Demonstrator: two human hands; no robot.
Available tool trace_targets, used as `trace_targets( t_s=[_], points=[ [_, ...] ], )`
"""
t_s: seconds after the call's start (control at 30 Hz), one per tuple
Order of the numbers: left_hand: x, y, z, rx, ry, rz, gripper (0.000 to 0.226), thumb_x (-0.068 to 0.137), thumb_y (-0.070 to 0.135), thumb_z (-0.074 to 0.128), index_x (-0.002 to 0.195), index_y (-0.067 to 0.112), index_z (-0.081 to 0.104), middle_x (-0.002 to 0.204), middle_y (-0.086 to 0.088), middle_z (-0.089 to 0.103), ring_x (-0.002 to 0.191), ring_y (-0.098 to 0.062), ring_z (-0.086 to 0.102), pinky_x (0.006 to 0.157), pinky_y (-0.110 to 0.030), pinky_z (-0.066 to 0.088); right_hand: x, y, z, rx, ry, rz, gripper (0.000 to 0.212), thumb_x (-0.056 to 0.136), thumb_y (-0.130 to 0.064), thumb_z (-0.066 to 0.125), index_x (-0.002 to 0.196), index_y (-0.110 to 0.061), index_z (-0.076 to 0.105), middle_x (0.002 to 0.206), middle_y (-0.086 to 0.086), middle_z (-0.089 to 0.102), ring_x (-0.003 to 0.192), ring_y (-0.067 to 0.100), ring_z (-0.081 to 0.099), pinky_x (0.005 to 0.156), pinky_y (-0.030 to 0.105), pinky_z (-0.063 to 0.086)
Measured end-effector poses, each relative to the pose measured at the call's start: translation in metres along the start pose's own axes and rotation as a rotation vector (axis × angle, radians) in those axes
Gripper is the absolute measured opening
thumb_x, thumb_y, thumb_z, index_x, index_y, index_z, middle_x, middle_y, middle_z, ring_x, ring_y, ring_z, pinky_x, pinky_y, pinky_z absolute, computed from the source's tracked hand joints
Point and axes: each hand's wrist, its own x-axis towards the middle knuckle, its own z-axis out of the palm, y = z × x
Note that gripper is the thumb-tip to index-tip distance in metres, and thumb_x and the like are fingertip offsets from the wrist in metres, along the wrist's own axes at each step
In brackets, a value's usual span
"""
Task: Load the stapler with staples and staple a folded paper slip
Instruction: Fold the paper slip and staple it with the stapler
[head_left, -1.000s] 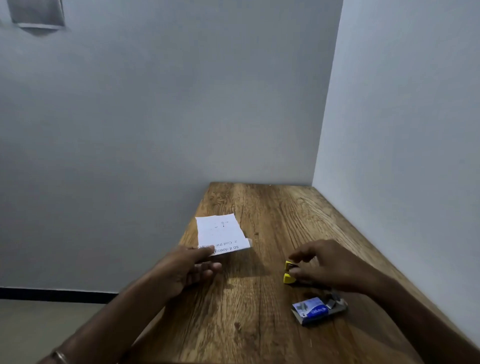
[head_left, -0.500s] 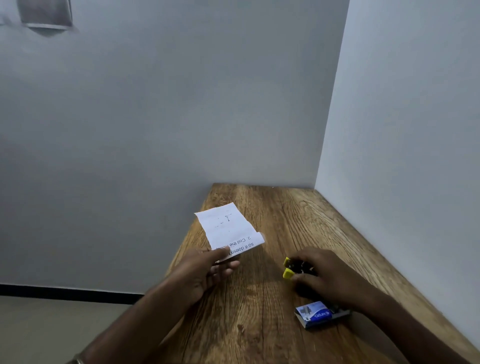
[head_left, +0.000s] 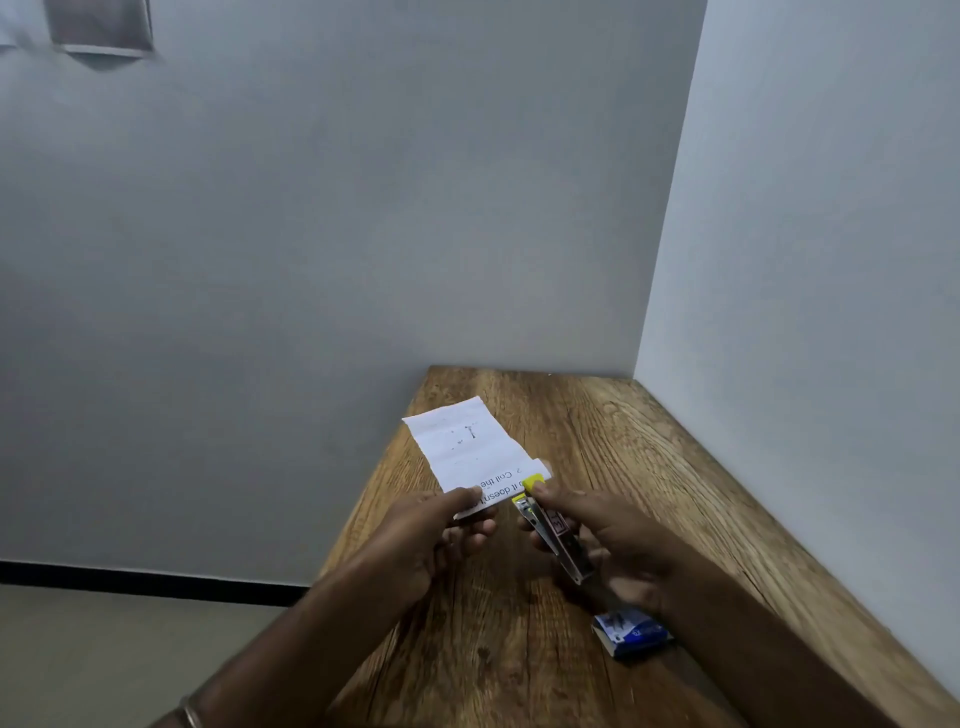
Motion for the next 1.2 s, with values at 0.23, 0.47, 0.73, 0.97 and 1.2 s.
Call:
trace_targets(
  t_s=[0.23, 0.47, 0.73, 0.97, 1.2],
  points=[
    [-0.006, -0.001, 0.003, -0.022, -0.017, 0.024, 0.018, 0.089, 0.008, 0.068, 0.097, -0.008, 0.068, 0.073, -0.018, 0.074, 0.055, -0.017, 0.070, 0.047, -0.021, 0.055, 0.012, 0.004, 0.009, 0.116, 0.048, 0.017, 0.044, 0.064, -0.039, 0.085, 0.090, -0.005, 0.077, 0.074, 0.006, 0.069, 0.064, 0.014, 0.060, 0.054, 0.025, 0.045],
    [-0.012, -0.002, 0.005, 0.013, -0.018, 0.070, 0.024, 0.088, 0.007, 0.069, 0.105, -0.009, 0.065, 0.080, -0.020, 0.076, 0.067, -0.021, 0.075, 0.051, -0.024, 0.058, 0.017, 0.003, 0.012, 0.209, 0.049, 0.043, 0.053, 0.055, -0.034, 0.090, 0.096, -0.004, 0.077, 0.081, 0.009, 0.071, 0.057, 0.012, 0.058, 0.039, 0.020, 0.041],
    [-0.017, -0.001, 0.007, 0.018, -0.035, 0.080, 0.024, 0.087, 0.008, 0.071, 0.103, -0.008, 0.066, 0.085, -0.023, 0.076, 0.070, -0.023, 0.076, 0.054, -0.026, 0.060, 0.018, 0.002, 0.015, 0.313, -0.009, 0.048, 0.032, 0.061, -0.023, 0.088, 0.087, -0.008, 0.076, 0.074, 0.006, 0.066, 0.051, 0.010, 0.053, 0.038, 0.017, 0.038],
    [-0.019, -0.001, 0.010, -0.009, -0.040, 0.096, 0.020, 0.088, 0.008, 0.069, 0.101, -0.008, 0.067, 0.082, -0.022, 0.076, 0.069, -0.021, 0.075, 0.056, -0.024, 0.060, 0.017, 0.001, 0.021, 0.293, 0.034, 0.030, 0.031, 0.061, -0.021, 0.082, 0.087, -0.008, 0.071, 0.068, 0.004, 0.066, 0.050, 0.010, 0.052, 0.041, 0.016, 0.037],
    [-0.019, 0.001, 0.013, -0.017, -0.043, 0.108, 0.019, 0.088, 0.007, 0.069, 0.099, -0.008, 0.068, 0.082, -0.022, 0.076, 0.068, -0.022, 0.076, 0.055, -0.024, 0.060, 0.017, -0.001, 0.022, 0.297, 0.071, 0.028, 0.036, 0.061, -0.020, 0.081, 0.092, -0.007, 0.069, 0.073, 0.007, 0.066, 0.049, 0.010, 0.052, 0.042, 0.016, 0.039]
  ],
)
